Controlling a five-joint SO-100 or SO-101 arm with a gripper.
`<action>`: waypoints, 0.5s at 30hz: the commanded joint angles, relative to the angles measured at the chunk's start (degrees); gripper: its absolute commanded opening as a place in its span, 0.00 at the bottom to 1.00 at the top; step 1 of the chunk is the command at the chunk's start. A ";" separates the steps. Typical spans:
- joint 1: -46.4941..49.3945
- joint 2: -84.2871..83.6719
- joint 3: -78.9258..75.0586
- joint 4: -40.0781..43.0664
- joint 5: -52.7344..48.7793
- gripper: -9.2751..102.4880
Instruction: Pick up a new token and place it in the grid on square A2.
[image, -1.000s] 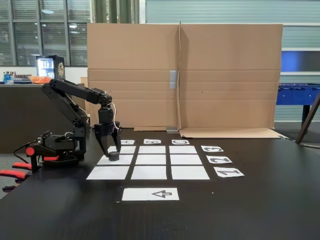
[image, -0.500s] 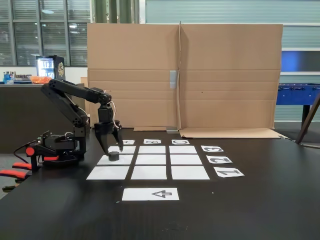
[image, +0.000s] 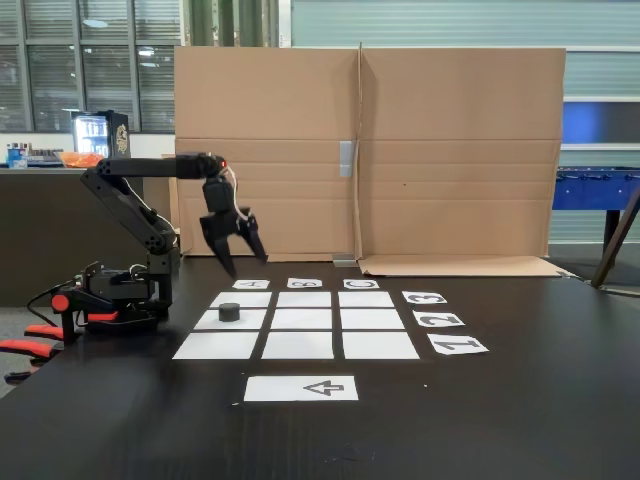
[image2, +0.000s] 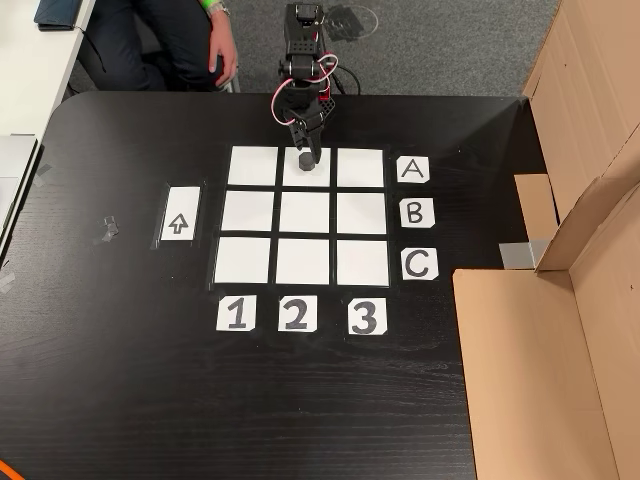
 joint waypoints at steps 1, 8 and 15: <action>-0.53 1.05 -7.03 2.02 2.55 0.32; -0.53 -0.70 -20.39 1.67 14.24 0.33; 0.00 -2.90 -29.18 -1.58 24.43 0.33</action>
